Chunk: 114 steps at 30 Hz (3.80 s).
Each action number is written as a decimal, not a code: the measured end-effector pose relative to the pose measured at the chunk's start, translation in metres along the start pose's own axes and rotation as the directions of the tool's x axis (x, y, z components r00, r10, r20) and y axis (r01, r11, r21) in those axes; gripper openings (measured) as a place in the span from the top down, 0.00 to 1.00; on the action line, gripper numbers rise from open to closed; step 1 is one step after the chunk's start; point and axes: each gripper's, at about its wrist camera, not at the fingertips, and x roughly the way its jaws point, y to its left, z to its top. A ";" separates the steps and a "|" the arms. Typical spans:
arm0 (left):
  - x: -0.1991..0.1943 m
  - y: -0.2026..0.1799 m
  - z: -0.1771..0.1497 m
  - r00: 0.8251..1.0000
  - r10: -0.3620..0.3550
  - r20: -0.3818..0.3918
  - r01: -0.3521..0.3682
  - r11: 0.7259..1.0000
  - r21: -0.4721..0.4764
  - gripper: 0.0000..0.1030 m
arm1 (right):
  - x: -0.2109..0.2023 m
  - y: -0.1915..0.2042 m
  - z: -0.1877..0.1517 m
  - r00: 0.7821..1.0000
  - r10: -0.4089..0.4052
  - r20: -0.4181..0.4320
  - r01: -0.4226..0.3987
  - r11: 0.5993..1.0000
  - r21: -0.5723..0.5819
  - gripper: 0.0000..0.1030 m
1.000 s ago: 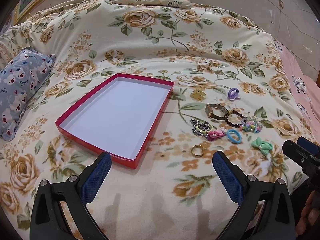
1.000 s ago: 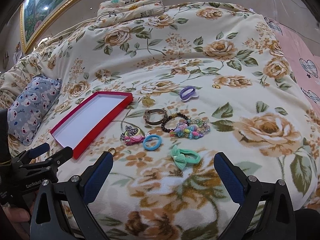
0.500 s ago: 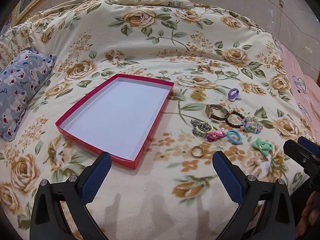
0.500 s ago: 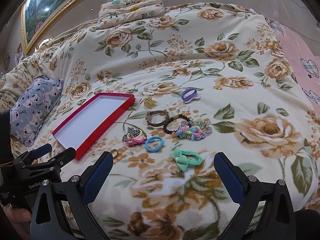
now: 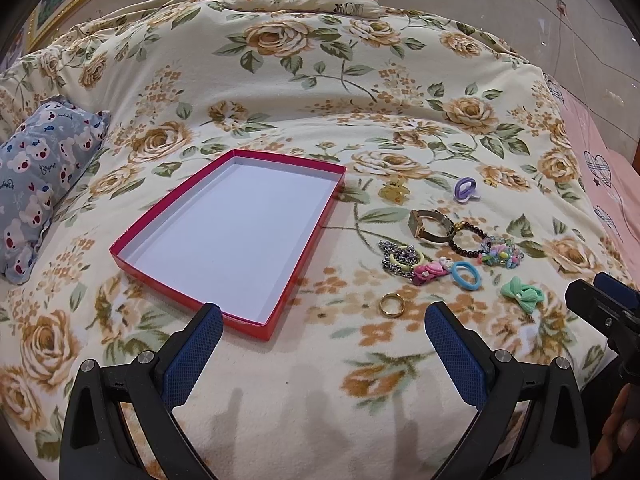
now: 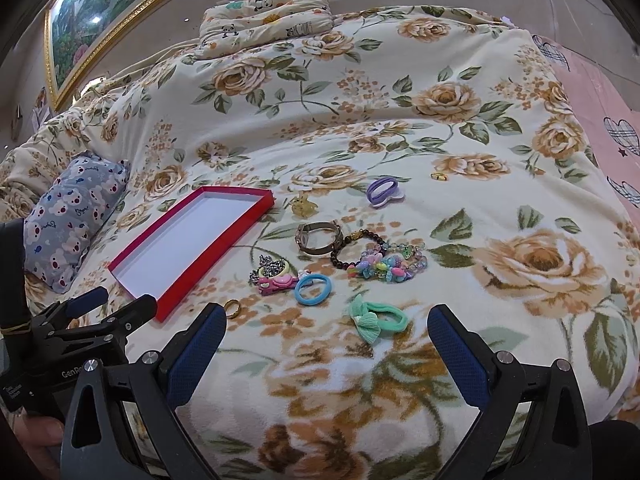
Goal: Organize jewelry
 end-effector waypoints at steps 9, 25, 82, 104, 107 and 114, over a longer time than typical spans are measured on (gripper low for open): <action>0.000 -0.004 0.002 1.000 0.001 -0.005 -0.001 1.000 0.007 0.01 | 0.001 0.001 0.000 1.000 0.002 0.001 -0.002 1.000 0.005 0.01; 0.027 -0.007 0.026 0.998 -0.026 -0.058 0.028 0.999 0.029 0.01 | 0.013 -0.027 0.004 0.999 -0.019 -0.032 0.021 0.998 0.067 0.02; 0.220 -0.058 0.121 0.918 -0.235 -0.319 0.262 0.964 0.044 0.93 | 0.107 -0.070 0.067 0.982 -0.040 -0.187 0.052 0.997 0.057 0.93; 0.129 0.051 0.114 0.963 -0.150 -0.223 0.136 0.988 -0.075 0.93 | 0.100 0.020 0.097 0.984 0.137 -0.114 -0.141 0.990 -0.023 0.93; 0.127 0.065 0.116 0.968 -0.127 -0.219 0.109 0.990 -0.091 0.93 | 0.109 0.040 0.101 0.977 0.177 -0.122 -0.183 0.982 -0.040 0.93; 0.128 0.097 0.122 0.974 -0.074 -0.213 0.049 0.992 -0.120 0.93 | 0.137 0.093 0.110 0.949 0.277 -0.152 -0.290 0.954 -0.076 0.93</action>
